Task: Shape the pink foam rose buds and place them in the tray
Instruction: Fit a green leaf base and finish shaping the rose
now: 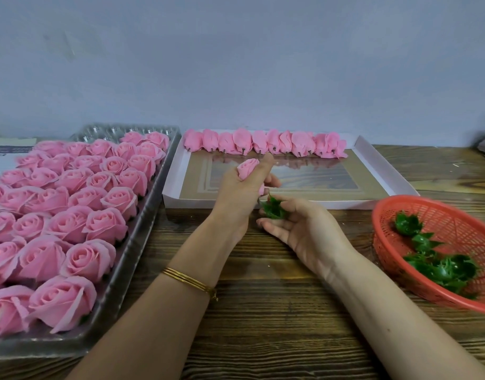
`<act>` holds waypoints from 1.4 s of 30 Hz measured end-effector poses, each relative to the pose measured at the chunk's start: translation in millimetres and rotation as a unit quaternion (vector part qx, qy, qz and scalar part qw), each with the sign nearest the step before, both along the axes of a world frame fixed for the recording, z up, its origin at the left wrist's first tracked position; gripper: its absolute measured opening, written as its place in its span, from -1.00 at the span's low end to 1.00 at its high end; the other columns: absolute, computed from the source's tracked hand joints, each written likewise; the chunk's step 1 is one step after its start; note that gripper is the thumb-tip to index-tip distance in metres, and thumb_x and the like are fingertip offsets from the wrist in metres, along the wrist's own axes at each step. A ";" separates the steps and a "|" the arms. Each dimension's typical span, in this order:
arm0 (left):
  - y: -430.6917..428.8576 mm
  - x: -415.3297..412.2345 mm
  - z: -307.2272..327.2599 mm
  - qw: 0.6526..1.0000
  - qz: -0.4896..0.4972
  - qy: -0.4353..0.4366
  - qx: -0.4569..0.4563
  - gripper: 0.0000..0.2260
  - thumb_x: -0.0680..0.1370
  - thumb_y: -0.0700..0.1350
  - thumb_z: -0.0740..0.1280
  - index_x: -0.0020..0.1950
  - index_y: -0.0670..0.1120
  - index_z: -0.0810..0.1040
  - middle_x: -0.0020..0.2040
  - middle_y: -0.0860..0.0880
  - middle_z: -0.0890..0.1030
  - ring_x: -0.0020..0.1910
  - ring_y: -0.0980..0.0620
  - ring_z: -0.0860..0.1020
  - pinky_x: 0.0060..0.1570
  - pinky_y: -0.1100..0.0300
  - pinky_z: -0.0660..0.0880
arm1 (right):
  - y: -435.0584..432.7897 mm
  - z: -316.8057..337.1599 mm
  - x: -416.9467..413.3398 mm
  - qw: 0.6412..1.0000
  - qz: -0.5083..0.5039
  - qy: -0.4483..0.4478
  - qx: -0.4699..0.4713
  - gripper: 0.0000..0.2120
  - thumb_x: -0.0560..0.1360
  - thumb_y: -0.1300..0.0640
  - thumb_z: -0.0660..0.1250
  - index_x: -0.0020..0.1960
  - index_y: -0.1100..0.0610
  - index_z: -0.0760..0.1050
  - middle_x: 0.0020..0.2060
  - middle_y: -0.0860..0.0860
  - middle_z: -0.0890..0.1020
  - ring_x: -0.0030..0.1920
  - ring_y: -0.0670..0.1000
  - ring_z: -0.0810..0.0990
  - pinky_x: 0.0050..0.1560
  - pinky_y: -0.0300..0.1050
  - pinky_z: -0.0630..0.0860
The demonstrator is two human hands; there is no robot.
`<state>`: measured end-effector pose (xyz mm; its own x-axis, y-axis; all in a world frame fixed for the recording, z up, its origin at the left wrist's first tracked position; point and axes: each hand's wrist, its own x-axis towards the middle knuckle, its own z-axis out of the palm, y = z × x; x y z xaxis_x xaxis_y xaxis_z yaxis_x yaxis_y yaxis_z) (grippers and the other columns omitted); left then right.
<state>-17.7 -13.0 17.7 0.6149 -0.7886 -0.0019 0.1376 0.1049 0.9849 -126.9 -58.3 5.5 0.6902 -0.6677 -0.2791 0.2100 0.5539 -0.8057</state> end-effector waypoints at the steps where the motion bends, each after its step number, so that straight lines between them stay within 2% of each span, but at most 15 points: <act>1: -0.4 -0.7 0.5 1.000 -0.003 -0.002 -0.001 -0.57 0.57 0.09 0.33 -0.51 0.07 0.55 -0.34 0.07 0.63 -0.29 0.16 0.54 0.01 0.09 0.47 | -0.1 0.0 -0.2 1.000 0.005 -0.003 -0.005 -0.71 0.56 0.37 0.11 0.20 0.38 0.49 0.03 0.33 0.62 -0.23 0.14 0.67 -0.10 -0.10 0.67; 4: -1.3 -1.6 -0.2 1.000 -0.010 -0.010 -0.012 -0.56 0.59 0.10 0.30 -0.51 0.09 0.55 -0.28 0.06 0.67 -0.14 0.13 0.58 0.14 0.07 0.45 | 0.1 -2.2 -2.0 0.999 0.020 0.013 -0.042 -0.68 0.56 0.42 0.11 0.25 0.37 0.48 0.07 0.31 0.64 -0.15 0.13 0.68 -0.04 -0.13 0.65; 8: -1.4 -1.0 -2.4 1.000 -0.022 0.004 -0.014 -0.57 0.59 0.12 0.29 -0.49 0.08 0.55 -0.17 0.03 0.71 -0.13 0.18 0.61 -0.04 0.17 0.45 | 2.9 -6.8 -4.0 0.994 0.027 0.041 -0.095 -0.72 0.55 0.41 0.20 0.20 0.26 0.54 -0.03 0.15 0.67 -0.12 0.02 0.65 -0.07 -0.18 0.58; 13: -3.1 -1.0 -3.3 0.999 -0.029 0.016 -0.021 -0.56 0.59 0.11 0.29 -0.49 0.07 0.52 -0.15 0.01 0.71 -0.22 0.19 0.64 -0.11 0.16 0.49 | 5.8 -9.6 -2.2 0.993 0.005 0.023 -0.114 -0.71 0.49 0.46 0.28 0.15 0.24 0.56 -0.07 0.14 0.66 -0.01 0.06 0.62 -0.03 -0.20 0.55; 17: -3.6 -3.9 -5.5 0.998 -0.049 0.019 -0.024 -0.56 0.60 0.08 0.29 -0.49 0.04 0.51 -0.14 -0.01 0.70 -0.25 0.07 0.65 -0.09 0.11 0.56 | 6.1 -12.9 -1.6 0.992 -0.022 0.002 -0.126 -0.65 0.44 0.50 0.32 0.19 0.29 0.54 -0.14 0.12 0.68 -0.10 0.01 0.65 -0.05 -0.22 0.57; 20: -4.2 -4.6 -6.4 0.998 -0.050 0.013 -0.023 -0.58 0.60 0.07 0.30 -0.46 0.02 0.48 -0.13 -0.03 0.70 -0.16 0.04 0.65 0.06 0.02 0.56 | 5.4 -14.8 -1.2 0.988 -0.037 0.003 -0.152 -0.64 0.42 0.51 0.34 0.20 0.35 0.53 -0.22 0.08 0.67 -0.20 -0.05 0.62 -0.06 -0.23 0.57; 22: -4.6 -5.2 -6.8 0.999 -0.047 0.006 -0.021 -0.61 0.60 0.06 0.30 -0.42 0.00 0.46 -0.13 -0.03 0.70 -0.12 0.06 0.64 0.09 0.03 0.53 | 5.0 -14.8 -0.5 0.983 -0.050 0.006 -0.176 -0.63 0.40 0.52 0.36 0.19 0.34 0.54 -0.19 0.08 0.69 -0.20 -0.07 0.64 -0.06 -0.24 0.59; 24: -4.6 -5.8 -7.2 0.999 -0.046 -0.003 -0.018 -0.60 0.60 0.06 0.29 -0.43 0.01 0.47 -0.14 0.00 0.70 -0.14 0.12 0.63 0.02 0.11 0.52 | 5.4 -14.8 -0.4 0.980 -0.059 0.005 -0.188 -0.62 0.39 0.52 0.37 0.18 0.32 0.56 -0.18 0.06 0.71 -0.18 -0.10 0.66 -0.10 -0.27 0.58; 26: -4.1 -5.4 -7.4 0.999 -0.048 -0.014 -0.012 -0.56 0.61 0.07 0.28 -0.48 0.03 0.51 -0.14 0.03 0.71 -0.15 0.17 0.63 -0.05 0.18 0.48 | 6.3 -14.7 -0.6 0.981 -0.058 0.003 -0.185 -0.62 0.42 0.50 0.36 0.21 0.31 0.56 -0.13 0.11 0.71 -0.10 -0.03 0.68 -0.06 -0.23 0.58; 28: -3.7 -4.9 -7.6 0.999 -0.048 -0.022 -0.007 -0.54 0.61 0.10 0.26 -0.50 0.06 0.53 -0.13 0.05 0.71 -0.13 0.17 0.63 -0.09 0.21 0.45 | 6.4 -14.2 -0.6 0.987 -0.048 -0.013 -0.153 -0.64 0.47 0.48 0.30 0.25 0.33 0.54 0.02 0.21 0.68 0.06 0.11 0.67 0.12 -0.09 0.58; 30: -3.7 -4.7 -8.3 0.999 -0.047 -0.024 -0.007 -0.55 0.61 0.11 0.26 -0.49 0.07 0.54 -0.12 0.05 0.71 -0.11 0.14 0.63 -0.08 0.19 0.47 | 5.9 -13.3 0.0 0.992 -0.045 -0.030 -0.115 -0.66 0.51 0.48 0.21 0.26 0.35 0.52 0.11 0.22 0.66 0.13 0.12 0.65 0.19 -0.04 0.57; 35: -4.9 -4.4 -9.0 0.998 -0.052 -0.014 -0.012 -0.55 0.61 0.10 0.27 -0.48 0.05 0.50 -0.11 0.02 0.71 -0.13 0.13 0.64 -0.07 0.15 0.51 | 6.1 -13.7 0.3 0.992 -0.054 -0.033 -0.112 -0.72 0.52 0.47 0.23 0.17 0.31 0.56 -0.03 0.14 0.71 0.06 0.09 0.67 0.18 -0.06 0.58; 39: -4.9 -3.2 -8.7 0.998 -0.056 -0.008 -0.011 -0.60 0.60 0.10 0.27 -0.42 0.03 0.47 -0.07 -0.01 0.71 -0.06 0.07 0.65 0.07 0.04 0.51 | 4.9 -14.1 0.8 0.994 -0.058 -0.045 -0.087 -0.76 0.50 0.47 0.25 0.14 0.37 0.55 -0.08 0.19 0.70 0.01 0.10 0.68 0.14 -0.10 0.59; 42: -5.1 -3.6 -7.9 0.999 -0.051 0.000 -0.010 -0.63 0.59 0.10 0.28 -0.39 0.01 0.46 -0.09 -0.01 0.71 -0.03 0.05 0.64 0.18 -0.03 0.48 | 4.5 -14.1 0.5 0.994 -0.054 -0.057 -0.076 -0.80 0.49 0.48 0.25 0.05 0.33 0.57 -0.14 0.17 0.71 -0.06 0.06 0.69 0.09 -0.13 0.61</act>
<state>-21.3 -18.1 9.8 0.5308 -0.8474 0.0140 0.1484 0.1093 0.9829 -126.5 -53.9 -8.7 0.6328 -0.7686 -0.0941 0.3560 0.3966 -0.8461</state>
